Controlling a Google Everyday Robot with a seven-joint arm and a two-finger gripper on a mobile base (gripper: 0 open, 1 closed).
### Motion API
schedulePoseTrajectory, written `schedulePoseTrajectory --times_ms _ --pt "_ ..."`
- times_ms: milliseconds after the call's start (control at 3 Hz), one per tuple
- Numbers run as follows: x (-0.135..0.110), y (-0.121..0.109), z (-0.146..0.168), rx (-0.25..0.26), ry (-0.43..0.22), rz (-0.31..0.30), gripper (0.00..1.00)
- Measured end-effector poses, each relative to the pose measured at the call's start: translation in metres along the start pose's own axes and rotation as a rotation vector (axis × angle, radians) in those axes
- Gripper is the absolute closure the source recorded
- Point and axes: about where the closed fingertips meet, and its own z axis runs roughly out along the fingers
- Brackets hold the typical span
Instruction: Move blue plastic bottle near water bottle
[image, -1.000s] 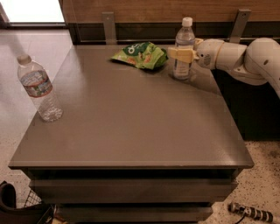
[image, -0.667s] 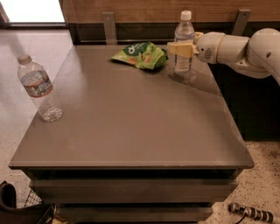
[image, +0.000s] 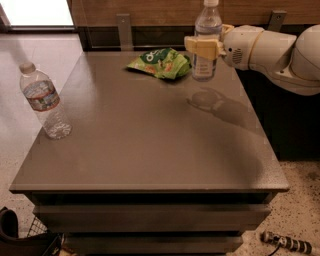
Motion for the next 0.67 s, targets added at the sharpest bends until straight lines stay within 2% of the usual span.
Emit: schedulePoseTrajectory --times_ms 333,667 --pt "-0.006 0.063 0.000 -0.018 -0.022 0.029 1.00" --pt "-0.003 0.137 0.012 -0.103 -0.025 0.074 1.00"
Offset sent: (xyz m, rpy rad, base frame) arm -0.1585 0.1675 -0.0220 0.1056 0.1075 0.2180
